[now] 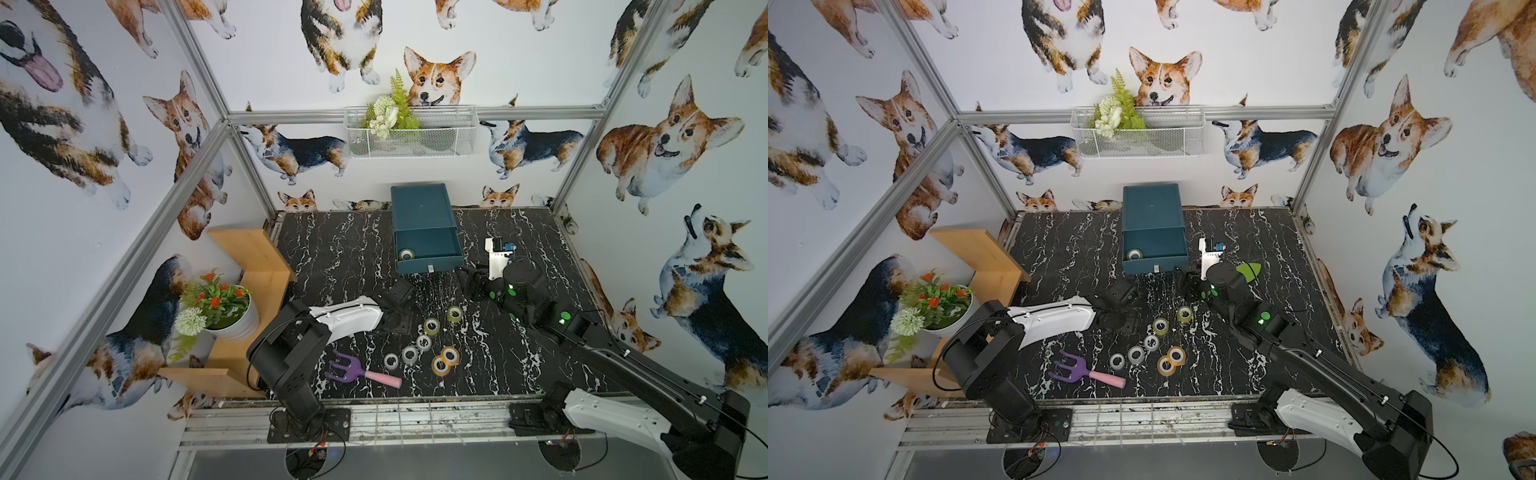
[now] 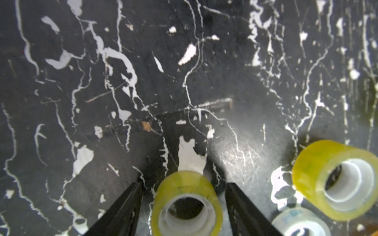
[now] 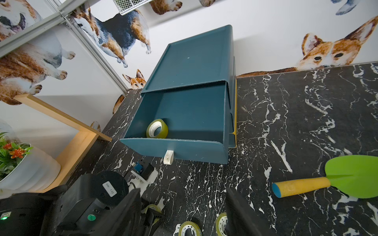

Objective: Place the transparent tape into the drawer according to color
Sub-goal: Pick up the tape at the center of the board.

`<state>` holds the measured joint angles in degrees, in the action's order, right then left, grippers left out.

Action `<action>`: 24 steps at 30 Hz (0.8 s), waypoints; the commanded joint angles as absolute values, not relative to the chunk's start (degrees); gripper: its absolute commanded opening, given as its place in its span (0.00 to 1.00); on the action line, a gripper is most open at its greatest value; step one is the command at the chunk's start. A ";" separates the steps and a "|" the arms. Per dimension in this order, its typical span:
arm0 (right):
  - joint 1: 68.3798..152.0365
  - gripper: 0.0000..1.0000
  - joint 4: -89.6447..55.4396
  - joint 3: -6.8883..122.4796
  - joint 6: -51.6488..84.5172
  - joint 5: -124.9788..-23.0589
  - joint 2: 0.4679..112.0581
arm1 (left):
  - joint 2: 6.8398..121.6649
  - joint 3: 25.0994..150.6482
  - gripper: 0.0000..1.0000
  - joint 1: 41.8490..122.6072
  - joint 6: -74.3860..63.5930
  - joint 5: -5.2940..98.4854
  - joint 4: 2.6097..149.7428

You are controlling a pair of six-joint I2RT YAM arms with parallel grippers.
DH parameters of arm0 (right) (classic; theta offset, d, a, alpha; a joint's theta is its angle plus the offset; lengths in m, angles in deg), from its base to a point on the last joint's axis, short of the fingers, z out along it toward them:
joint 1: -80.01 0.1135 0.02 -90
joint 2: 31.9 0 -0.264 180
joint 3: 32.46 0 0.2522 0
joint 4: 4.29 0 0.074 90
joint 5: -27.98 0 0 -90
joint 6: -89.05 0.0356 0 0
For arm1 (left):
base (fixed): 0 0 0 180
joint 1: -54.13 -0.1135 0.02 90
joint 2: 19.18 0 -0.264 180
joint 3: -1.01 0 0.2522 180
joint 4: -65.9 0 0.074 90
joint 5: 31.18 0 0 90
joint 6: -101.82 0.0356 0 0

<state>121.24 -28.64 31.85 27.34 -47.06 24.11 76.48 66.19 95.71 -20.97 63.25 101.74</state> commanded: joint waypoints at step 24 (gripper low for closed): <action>120.89 0.70 -26.22 32.63 26.62 -44.04 24.78 | 66.26 73.88 0.54 96.49 -19.21 61.72 115.50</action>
